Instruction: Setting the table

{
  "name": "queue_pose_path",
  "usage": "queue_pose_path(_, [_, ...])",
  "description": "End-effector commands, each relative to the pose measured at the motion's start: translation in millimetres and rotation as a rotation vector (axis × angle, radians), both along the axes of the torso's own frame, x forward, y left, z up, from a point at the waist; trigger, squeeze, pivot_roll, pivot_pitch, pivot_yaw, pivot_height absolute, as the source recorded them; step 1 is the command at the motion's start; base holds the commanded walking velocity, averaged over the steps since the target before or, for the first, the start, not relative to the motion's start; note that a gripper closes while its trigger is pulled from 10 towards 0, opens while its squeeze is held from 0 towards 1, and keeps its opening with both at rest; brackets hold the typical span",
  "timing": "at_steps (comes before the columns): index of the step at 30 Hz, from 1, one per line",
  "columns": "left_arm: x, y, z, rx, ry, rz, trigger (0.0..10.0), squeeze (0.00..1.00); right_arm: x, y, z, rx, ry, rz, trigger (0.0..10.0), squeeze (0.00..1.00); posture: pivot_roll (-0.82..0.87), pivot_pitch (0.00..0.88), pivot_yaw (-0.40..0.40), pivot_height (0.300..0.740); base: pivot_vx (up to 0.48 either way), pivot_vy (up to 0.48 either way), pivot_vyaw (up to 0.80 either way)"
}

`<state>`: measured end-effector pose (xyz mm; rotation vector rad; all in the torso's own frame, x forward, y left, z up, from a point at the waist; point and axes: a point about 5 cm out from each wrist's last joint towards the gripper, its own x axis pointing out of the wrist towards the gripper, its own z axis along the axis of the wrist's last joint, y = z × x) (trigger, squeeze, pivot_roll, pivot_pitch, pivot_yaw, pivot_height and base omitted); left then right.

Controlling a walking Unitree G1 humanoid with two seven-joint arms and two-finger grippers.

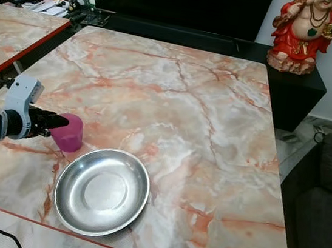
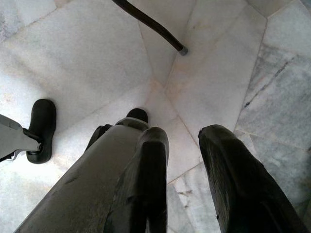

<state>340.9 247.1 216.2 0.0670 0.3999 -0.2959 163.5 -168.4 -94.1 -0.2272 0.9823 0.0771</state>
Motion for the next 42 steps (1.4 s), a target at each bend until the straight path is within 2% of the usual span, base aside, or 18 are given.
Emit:
queue_pose_path(1, [-2.2, -1.7, -1, 0.022, 0.008, -0.007, 10.0, 0.0, -6.5, 0.8, -3, 0.003, 0.028, 0.001, 10.0, 0.0, 0.06, 0.137, 0.018, 0.74, 0.0, 0.0, 0.0])
queue_pose_path(20, [-5.4, -10.3, -3, 0.011, 0.006, -0.048, 10.0, 0.0, -7.1, -0.3, -3, 0.001, 0.03, 0.004, 10.0, 0.0, 0.06, 0.145, 0.012, 0.74, 0.0, 0.0, 0.0])
queue_pose_path(26, [-6.0, -7.8, 2, 0.042, -0.027, -0.042, 10.0, 0.0, -7.2, -0.5, -3, 0.0, 0.032, 0.006, 10.0, 0.0, 0.06, 0.146, 0.01, 0.74, 0.0, 0.0, 0.0])
queue_pose_path(42, [-7.3, -7.5, 13, 0.021, -0.083, -0.052, 10.0, 0.0, -6.9, -0.5, -3, 0.002, 0.031, 0.001, 10.0, 0.0, 0.07, 0.145, 0.009, 0.74, 0.0, 0.0, 0.0])
